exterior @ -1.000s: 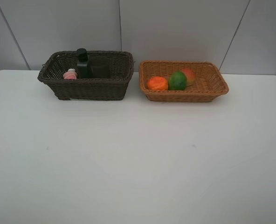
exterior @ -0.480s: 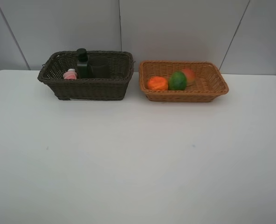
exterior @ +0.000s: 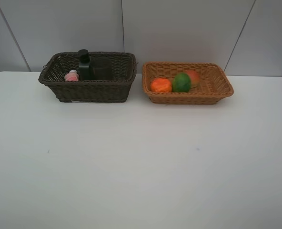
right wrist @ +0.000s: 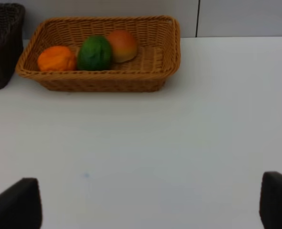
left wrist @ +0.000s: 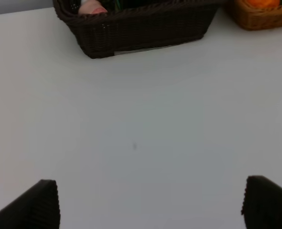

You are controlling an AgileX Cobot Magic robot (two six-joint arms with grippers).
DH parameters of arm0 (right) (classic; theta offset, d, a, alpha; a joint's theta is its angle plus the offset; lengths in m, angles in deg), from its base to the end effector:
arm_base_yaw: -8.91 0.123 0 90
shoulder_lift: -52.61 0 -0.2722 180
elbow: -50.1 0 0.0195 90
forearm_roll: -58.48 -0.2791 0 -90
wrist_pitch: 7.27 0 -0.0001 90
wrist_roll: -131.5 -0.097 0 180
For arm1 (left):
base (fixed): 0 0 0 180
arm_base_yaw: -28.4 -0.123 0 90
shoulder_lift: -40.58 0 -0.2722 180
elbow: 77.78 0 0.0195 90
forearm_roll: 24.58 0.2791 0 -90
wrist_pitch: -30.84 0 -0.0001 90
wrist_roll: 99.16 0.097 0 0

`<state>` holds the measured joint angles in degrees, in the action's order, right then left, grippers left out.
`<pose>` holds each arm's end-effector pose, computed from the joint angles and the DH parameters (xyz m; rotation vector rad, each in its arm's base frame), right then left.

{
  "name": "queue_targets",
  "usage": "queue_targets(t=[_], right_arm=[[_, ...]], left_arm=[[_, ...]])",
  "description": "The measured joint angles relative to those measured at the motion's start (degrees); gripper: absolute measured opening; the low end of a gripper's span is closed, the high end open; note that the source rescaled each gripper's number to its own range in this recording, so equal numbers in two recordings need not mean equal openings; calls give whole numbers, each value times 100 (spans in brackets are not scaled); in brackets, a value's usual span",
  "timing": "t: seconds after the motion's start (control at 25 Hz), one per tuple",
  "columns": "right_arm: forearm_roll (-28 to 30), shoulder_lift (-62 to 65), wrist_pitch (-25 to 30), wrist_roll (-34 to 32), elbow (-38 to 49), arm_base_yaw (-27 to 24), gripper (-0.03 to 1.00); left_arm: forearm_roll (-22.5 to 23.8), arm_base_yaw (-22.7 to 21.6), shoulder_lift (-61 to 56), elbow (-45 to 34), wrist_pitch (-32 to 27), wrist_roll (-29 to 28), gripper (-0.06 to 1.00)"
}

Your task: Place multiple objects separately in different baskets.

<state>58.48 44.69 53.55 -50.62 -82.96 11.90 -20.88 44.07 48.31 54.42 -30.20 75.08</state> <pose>0.0347 0.0018 0.2950 -0.0153 2.0194 0.0566 0.0361 -0.0044 0.2903 0.1722 2.0292 -0.1581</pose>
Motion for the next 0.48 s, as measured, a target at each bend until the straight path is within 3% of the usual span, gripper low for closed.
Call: queue_targets(t=[0.2, 0.48], right_arm=[[0, 0, 0, 0, 0, 0, 97], [0, 0, 0, 0, 0, 0, 97]], left_arm=[[6, -596, 0, 0, 0, 0, 99], [6, -646, 0, 0, 0, 0, 99]])
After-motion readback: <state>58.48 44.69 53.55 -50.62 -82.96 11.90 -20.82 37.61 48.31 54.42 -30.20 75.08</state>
